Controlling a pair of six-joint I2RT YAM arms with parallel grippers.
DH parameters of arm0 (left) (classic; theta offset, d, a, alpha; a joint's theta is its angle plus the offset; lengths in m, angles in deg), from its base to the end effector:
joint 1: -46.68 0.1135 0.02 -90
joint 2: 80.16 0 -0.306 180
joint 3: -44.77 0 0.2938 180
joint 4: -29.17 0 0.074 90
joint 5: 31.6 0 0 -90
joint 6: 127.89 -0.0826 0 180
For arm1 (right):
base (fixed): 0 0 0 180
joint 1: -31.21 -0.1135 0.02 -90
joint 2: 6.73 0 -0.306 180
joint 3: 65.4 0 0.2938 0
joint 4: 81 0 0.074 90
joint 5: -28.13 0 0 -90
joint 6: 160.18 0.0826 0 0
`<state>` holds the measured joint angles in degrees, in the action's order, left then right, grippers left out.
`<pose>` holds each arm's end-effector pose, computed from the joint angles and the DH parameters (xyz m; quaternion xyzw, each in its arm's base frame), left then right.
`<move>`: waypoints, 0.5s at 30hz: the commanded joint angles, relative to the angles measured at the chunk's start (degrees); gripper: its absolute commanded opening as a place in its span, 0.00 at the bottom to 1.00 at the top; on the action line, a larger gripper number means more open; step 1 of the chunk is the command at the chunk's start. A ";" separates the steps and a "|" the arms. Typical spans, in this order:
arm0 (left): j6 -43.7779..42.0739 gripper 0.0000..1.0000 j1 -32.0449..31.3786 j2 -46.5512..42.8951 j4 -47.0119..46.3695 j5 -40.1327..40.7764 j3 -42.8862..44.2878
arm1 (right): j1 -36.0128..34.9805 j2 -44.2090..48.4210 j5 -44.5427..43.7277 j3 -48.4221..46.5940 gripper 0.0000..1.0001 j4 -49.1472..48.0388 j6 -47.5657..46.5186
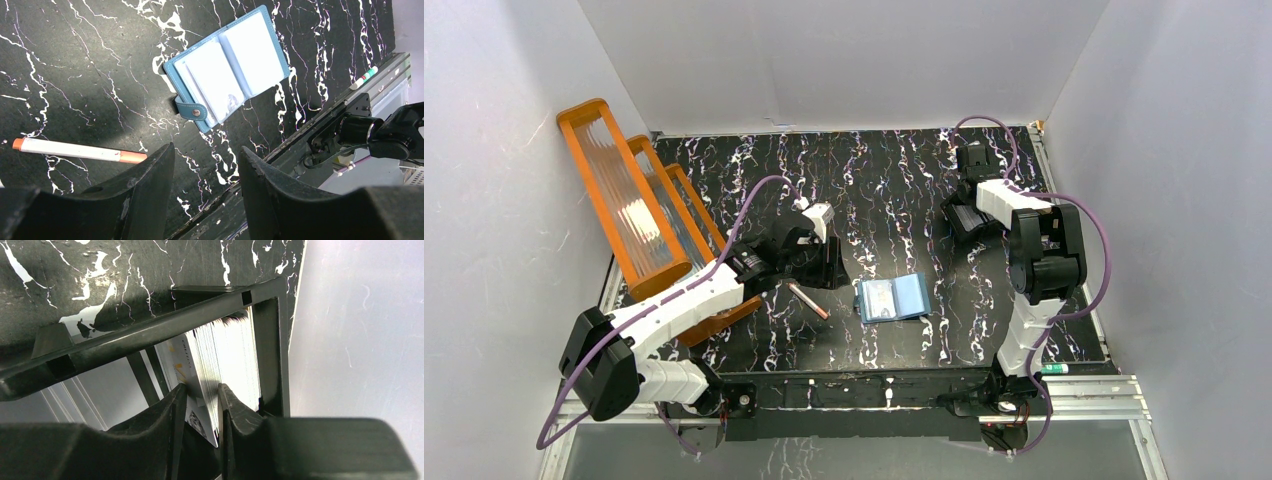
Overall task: Put the credit cards into the card holder
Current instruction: Pick up the credit card from the storage box.
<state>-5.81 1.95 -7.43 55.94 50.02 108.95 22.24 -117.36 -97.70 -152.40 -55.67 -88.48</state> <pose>0.2379 -0.2526 0.2720 0.1310 0.8768 -0.3354 0.3186 0.4911 0.0286 0.1758 -0.1053 0.8914 -0.3143 0.3090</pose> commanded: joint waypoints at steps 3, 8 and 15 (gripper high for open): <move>-0.19 0.48 0.26 -0.13 -0.21 -1.09 2.18 | 0.39 2.70 -0.82 -1.77 0.33 -1.51 0.15; -0.17 0.48 0.26 -0.28 -0.22 -1.11 2.18 | 0.36 3.07 -1.35 -2.46 0.34 -0.83 0.58; -0.02 0.48 0.26 -0.05 -0.31 -1.39 2.43 | 0.36 3.59 -1.71 -3.17 0.31 -0.71 0.29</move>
<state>-5.73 1.95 -7.37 55.92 49.87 109.00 22.22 -117.03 -97.68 -152.42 -55.63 -88.39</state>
